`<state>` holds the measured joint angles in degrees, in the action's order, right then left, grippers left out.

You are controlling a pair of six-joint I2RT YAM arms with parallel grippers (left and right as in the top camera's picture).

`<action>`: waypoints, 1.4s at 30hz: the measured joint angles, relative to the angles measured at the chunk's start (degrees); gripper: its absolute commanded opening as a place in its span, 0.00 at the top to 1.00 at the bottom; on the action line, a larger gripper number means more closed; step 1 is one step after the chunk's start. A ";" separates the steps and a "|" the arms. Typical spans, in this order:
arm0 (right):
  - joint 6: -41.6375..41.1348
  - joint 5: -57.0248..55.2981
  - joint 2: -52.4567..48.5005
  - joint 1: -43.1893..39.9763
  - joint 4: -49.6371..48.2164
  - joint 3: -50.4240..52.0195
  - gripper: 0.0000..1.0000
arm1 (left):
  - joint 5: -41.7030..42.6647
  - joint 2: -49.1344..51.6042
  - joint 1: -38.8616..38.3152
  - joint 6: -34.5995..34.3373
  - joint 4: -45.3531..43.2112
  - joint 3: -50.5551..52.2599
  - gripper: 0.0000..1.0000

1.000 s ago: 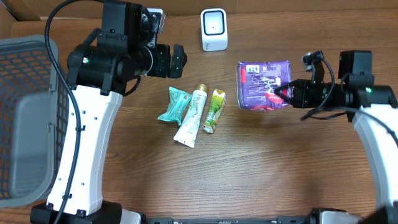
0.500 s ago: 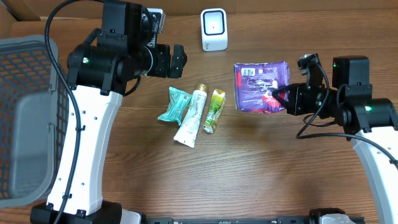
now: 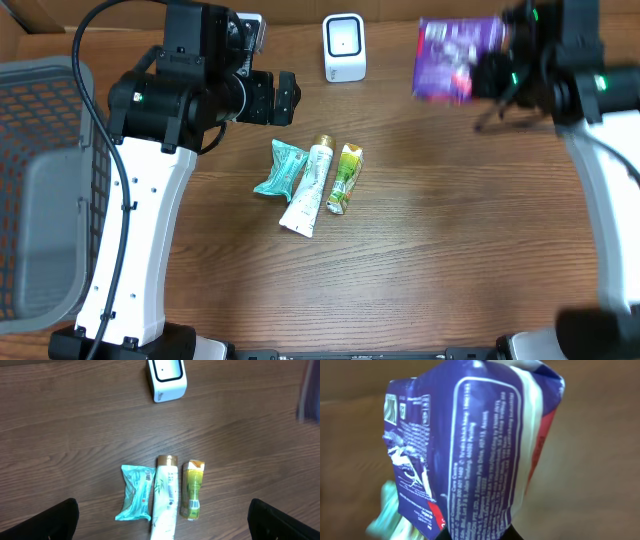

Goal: Scan the item barcode
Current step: 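Carry the purple pack with the right gripper up to the scanner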

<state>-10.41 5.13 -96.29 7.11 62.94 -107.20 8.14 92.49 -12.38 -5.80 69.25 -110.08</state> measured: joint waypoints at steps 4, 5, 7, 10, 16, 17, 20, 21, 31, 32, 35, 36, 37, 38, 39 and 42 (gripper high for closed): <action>1.86 -12.39 -9.40 3.78 -4.57 -8.52 0.96 | -0.02 0.00 0.00 0.00 -0.02 0.00 0.00; 2.62 -16.68 -11.61 5.16 -7.04 -9.01 0.96 | -0.02 0.00 0.00 -0.02 -0.02 0.00 0.01; 4.55 -26.29 -15.87 8.24 -12.39 -9.20 0.96 | -0.02 0.00 0.00 0.00 -0.02 0.00 0.01; 9.84 -36.98 -21.40 12.13 -19.50 -9.20 0.96 | -0.02 0.00 0.00 -0.02 -0.02 0.00 0.00; 28.15 -46.29 -28.89 17.94 -31.39 -9.18 0.96 | -0.02 0.00 0.00 0.00 -0.02 0.00 0.00; 30.73 -46.73 -29.31 18.40 -32.70 -9.18 0.96 | 0.00 0.00 0.00 -0.02 -0.02 0.00 0.00; 41.27 -48.24 -30.12 19.12 -37.57 -9.18 0.96 | -0.02 0.00 0.00 0.00 -0.04 0.00 0.00; 44.41 -48.68 -30.29 19.12 -38.97 -9.18 0.96 | -0.02 0.00 0.00 0.00 -0.02 0.00 0.01; 61.81 -52.04 -36.24 19.28 -48.85 -9.18 0.96 | -0.02 0.00 0.00 -0.02 -0.02 0.00 0.00; 62.64 -52.28 -36.68 19.39 -49.77 -9.16 0.96 | -0.02 0.00 0.00 0.00 -0.02 0.00 0.00; 65.40 -52.96 -37.31 20.11 -53.62 -8.66 0.96 | 0.00 0.00 0.00 -0.02 -0.02 0.00 0.00; 66.60 -53.29 -37.31 20.55 -55.52 -8.41 0.96 | -0.02 0.00 0.00 0.00 -0.02 0.00 0.00; 67.93 -53.55 -37.31 21.03 -57.79 -8.20 0.96 | -0.02 0.00 0.00 0.00 -0.02 0.00 0.00; 69.20 -53.64 -37.31 21.51 -60.04 -7.89 0.96 | -0.02 0.00 0.00 -0.02 -0.02 0.00 0.00; 70.69 -53.77 -37.31 22.10 -62.16 -7.65 0.96 | -0.02 0.00 0.00 0.00 -0.02 0.00 0.01; 74.69 -53.68 -37.31 23.43 -67.06 -6.56 0.96 | -0.02 0.00 0.00 0.00 -0.02 0.00 0.01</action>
<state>64.27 -48.56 -133.60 30.55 -4.12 -113.75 8.12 92.49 -12.38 -5.80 69.23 -110.08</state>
